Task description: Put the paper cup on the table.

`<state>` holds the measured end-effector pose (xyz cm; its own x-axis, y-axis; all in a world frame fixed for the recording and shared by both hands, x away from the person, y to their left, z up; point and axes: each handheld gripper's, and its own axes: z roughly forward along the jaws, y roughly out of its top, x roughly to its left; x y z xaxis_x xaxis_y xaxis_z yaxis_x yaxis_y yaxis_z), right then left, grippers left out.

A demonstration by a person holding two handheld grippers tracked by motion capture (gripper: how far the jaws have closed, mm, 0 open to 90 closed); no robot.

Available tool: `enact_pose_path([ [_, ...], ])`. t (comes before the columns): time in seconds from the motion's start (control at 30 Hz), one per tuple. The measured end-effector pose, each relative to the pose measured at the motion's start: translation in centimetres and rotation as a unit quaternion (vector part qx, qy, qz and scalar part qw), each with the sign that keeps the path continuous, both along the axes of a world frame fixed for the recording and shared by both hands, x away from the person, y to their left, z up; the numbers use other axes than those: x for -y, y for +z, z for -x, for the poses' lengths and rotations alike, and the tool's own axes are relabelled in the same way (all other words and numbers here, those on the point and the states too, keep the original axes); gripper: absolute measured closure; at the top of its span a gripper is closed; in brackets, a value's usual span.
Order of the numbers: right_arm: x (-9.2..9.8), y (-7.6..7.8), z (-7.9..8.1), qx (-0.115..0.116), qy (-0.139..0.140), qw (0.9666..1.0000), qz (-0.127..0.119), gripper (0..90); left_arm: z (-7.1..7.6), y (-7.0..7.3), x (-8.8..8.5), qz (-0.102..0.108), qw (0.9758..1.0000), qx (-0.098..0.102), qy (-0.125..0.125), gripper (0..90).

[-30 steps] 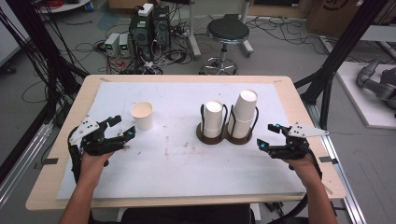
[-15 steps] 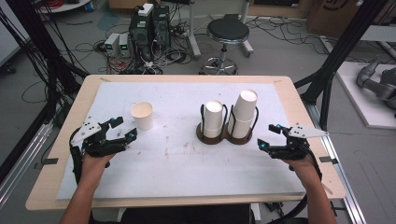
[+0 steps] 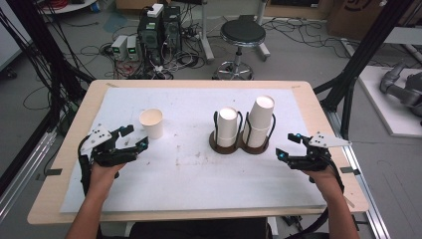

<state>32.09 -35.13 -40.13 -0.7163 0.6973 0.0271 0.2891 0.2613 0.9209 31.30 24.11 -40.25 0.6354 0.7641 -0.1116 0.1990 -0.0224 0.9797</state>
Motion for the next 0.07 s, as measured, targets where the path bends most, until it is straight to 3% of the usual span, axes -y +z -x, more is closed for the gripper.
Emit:
enact_pose_path([
  [0.07,-0.01,-0.06,-0.01,-0.003,0.001,1.0,0.0,20.9,-0.08,-0.18,-0.02,0.0,1.0,-0.003,0.001,22.7],
])
